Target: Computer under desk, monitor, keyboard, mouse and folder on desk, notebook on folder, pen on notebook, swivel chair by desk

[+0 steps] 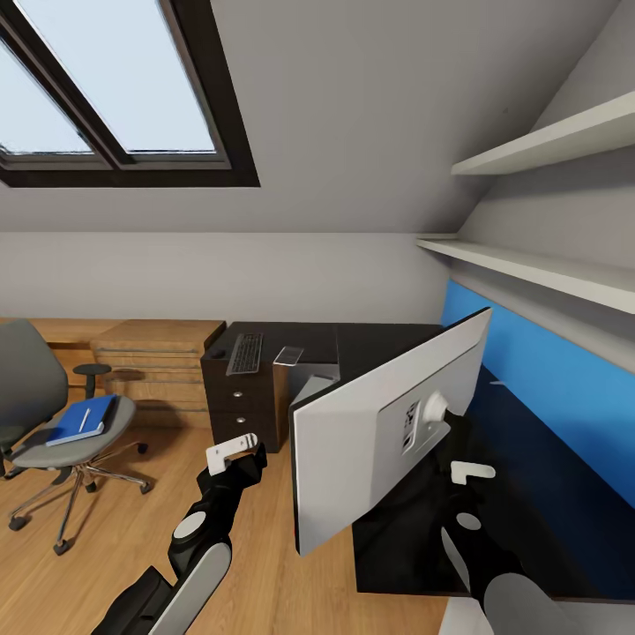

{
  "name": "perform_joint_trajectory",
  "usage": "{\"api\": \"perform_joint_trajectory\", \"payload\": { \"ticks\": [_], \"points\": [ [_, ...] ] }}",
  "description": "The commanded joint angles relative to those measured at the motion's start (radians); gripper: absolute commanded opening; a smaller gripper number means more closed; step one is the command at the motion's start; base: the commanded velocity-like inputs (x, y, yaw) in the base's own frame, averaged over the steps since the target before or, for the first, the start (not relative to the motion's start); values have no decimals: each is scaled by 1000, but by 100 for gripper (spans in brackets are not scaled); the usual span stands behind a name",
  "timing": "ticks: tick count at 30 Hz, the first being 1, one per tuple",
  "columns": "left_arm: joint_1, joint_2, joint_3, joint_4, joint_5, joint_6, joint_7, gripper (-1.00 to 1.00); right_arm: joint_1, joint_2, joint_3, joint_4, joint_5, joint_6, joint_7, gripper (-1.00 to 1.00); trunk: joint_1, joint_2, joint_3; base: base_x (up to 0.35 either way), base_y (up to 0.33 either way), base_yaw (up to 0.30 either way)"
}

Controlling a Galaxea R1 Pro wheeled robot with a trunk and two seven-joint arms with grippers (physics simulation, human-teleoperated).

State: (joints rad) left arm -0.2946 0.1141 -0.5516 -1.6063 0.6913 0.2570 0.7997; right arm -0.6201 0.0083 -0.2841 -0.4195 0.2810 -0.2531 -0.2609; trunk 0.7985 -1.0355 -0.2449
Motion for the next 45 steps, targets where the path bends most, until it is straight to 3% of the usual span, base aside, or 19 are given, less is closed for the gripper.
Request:
{"api": "perform_joint_trajectory", "payload": {
  "ticks": [1,25,41,43,44,45],
  "points": [
    [-1,1,-2,-1,4,4,7,100,-1,1,-3,1,10,-3,0,-100,0,-1,-1,0,0,0],
    [-1,1,-2,-1,4,4,7,100,-1,1,-3,-1,10,-12,1,-100,0,-1,-1,0,-2,0],
    [-1,1,-1,0,4,4,7,100,-1,1,-3,-1,10,-12,2,-100,0,-1,-1,0,-277,0],
    [-1,1,5,10,5,4,7,100,-1,1,-3,-1,10,-12,1,-100,0,-1,-1,0,-318,0],
    [-1,2,45,53,6,4,6,100,-1,1,-3,-1,10,-12,1,-100,0,-1,-1,0,-280,0],
    [-1,2,60,63,6,4,5,100,-1,1,-3,-1,10,-12,1,-100,0,-1,-1,0,-240,0]
  ]
}}
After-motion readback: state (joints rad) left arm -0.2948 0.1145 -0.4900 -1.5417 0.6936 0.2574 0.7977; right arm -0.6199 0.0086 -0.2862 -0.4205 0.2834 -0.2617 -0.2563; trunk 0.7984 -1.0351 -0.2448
